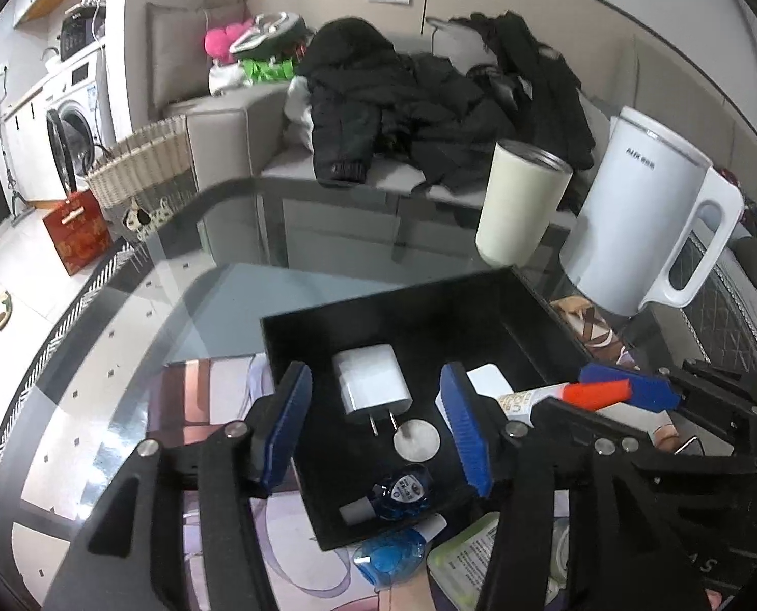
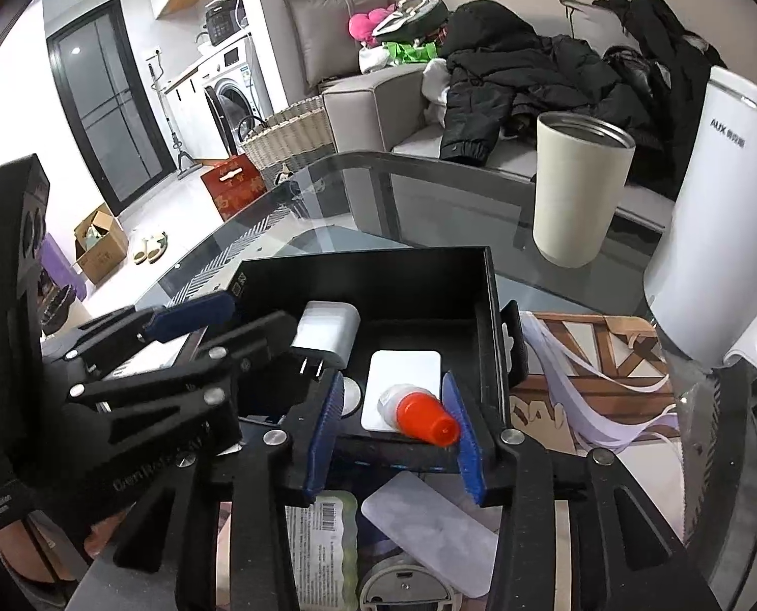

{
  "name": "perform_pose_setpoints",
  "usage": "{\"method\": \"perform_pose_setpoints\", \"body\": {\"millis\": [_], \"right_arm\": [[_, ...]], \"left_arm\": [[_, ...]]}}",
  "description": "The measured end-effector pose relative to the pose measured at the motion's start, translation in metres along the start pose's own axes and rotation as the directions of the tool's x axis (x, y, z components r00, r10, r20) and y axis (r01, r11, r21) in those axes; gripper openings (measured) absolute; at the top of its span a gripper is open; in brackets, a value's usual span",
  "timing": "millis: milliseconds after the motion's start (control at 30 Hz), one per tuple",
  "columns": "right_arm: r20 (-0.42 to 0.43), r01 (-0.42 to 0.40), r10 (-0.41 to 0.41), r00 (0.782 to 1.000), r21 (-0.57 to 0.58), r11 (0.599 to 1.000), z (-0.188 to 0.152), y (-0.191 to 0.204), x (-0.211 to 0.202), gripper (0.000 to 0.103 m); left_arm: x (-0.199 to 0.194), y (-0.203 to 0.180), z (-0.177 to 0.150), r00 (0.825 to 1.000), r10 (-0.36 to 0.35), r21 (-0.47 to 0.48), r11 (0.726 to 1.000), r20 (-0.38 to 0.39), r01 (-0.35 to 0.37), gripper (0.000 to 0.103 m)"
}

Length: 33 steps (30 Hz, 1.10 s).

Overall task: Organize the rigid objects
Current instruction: 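Carry the glue with the right tool into the black box while the left tool carries the bottle, then open the right tool and withdraw both tools from the black box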

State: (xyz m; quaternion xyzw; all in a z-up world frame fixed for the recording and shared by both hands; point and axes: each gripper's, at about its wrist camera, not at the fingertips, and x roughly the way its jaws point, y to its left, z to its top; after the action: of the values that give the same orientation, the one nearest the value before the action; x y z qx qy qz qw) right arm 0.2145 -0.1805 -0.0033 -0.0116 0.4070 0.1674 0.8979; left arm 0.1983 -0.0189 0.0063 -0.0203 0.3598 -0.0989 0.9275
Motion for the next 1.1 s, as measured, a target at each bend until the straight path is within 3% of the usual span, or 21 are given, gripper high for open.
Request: {"method": "perform_pose_setpoints", "body": {"millis": [167,433,633,900,967,1033,1100], "right_arm": [[0.059,0.007,-0.007,0.998,-0.003,1.0,-0.003,0.002,-0.021,0.044],[0.221,0.034,-0.018,0.975,-0.068,0.997,-0.011,0.019,-0.064,0.044],[0.354,0.062,-0.025,0.935,-0.096,0.993,-0.017,0.03,-0.093,0.044],[0.502,0.077,-0.007,0.865,-0.12,0.99,-0.031,0.042,-0.131,0.044],[0.531,0.091,-0.01,0.847,-0.125,0.988,-0.034,0.043,-0.139,0.044],[0.552,0.091,-0.002,0.834,-0.133,0.987,-0.037,0.045,-0.145,0.044],[0.561,0.095,-0.003,0.828,-0.136,0.986,-0.039,0.046,-0.15,0.044]], "left_arm": [[-0.025,0.0,0.002,0.994,0.031,0.016,0.999,0.109,-0.033,0.054],[-0.066,-0.001,-0.002,0.962,0.065,0.025,0.997,0.265,-0.075,0.055],[-0.091,0.0,-0.003,0.935,0.068,0.018,0.997,0.347,-0.079,0.056],[-0.117,0.001,-0.009,0.905,0.053,0.0,0.998,0.423,-0.059,0.06],[-0.121,0.001,-0.01,0.896,0.053,-0.005,0.998,0.44,-0.057,0.064],[-0.128,0.0,-0.012,0.885,0.056,-0.009,0.998,0.461,-0.058,0.074],[-0.13,-0.001,-0.015,0.886,0.052,-0.005,0.998,0.461,-0.056,0.077]]}}
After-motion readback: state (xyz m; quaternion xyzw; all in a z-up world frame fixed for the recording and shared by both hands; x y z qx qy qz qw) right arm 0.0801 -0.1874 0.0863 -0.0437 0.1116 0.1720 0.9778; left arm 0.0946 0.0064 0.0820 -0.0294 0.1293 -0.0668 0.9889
